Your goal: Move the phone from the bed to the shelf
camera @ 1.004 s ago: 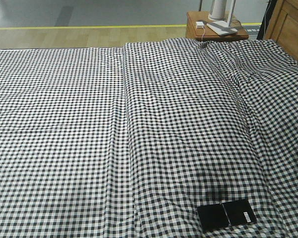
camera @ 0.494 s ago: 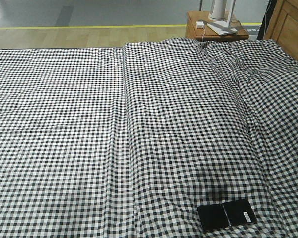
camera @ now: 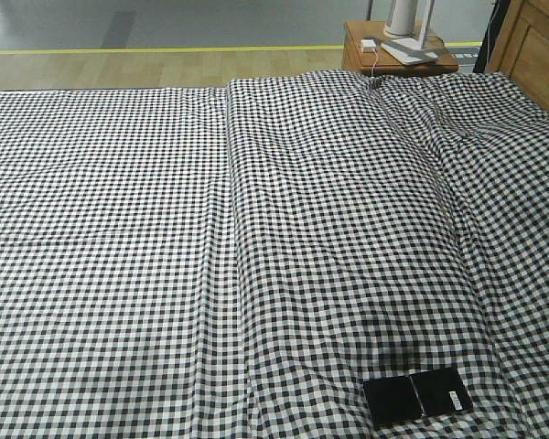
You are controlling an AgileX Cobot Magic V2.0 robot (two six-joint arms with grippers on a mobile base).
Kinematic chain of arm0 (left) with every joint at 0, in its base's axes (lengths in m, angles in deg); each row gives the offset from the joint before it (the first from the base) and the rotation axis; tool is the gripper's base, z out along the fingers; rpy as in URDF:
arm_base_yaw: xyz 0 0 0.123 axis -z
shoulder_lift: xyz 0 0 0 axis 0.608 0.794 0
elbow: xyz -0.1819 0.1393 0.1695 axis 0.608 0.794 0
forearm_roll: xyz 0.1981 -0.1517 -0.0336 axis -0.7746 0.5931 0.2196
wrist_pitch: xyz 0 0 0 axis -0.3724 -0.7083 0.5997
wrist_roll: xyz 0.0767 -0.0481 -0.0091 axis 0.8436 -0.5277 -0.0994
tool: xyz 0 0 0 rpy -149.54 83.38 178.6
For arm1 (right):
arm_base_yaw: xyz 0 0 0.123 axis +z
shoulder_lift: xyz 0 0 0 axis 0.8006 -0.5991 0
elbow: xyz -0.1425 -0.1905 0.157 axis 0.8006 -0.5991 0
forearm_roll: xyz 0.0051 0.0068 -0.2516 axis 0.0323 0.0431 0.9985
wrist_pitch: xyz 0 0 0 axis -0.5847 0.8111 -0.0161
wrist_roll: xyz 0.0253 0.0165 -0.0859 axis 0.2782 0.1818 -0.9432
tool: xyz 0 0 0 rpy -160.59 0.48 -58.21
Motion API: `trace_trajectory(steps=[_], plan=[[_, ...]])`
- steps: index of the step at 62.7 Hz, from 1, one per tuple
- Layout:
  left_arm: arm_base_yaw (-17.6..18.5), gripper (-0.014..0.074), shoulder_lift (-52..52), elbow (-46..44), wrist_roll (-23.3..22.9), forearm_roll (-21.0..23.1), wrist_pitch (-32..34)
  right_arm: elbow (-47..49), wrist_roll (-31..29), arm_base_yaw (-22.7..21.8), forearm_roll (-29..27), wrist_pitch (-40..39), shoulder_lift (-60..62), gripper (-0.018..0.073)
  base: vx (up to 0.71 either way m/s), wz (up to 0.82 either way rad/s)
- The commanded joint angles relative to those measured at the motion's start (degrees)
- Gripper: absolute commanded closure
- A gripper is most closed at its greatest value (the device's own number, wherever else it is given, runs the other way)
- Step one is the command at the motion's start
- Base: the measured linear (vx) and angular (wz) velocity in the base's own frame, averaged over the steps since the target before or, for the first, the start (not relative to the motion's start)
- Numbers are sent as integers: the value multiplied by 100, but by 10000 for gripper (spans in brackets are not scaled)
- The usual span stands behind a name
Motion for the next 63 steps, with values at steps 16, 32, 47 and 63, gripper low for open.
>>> trace_trajectory(steps=[16, 32, 47, 63], plan=[[-11, 595, -34, -138, -50, 60, 429, 213, -2741, -1214, -2505, -152, -1899, -92, 0, 0], [-11, 595, -34, -138, -50, 60, 429, 248, -4057, -1270, -3391, -64, -3632, -85, 0, 0], [-11, 595, -34, -138, -50, 60, 429, 248, -4909, -1270, -3827, 77, -5007, -79, 0, 0], [-11, 595, -34, -138, -50, 60, 429, 428, -5362, -1270, -3778, 570, -6026, -74, 0, 0]])
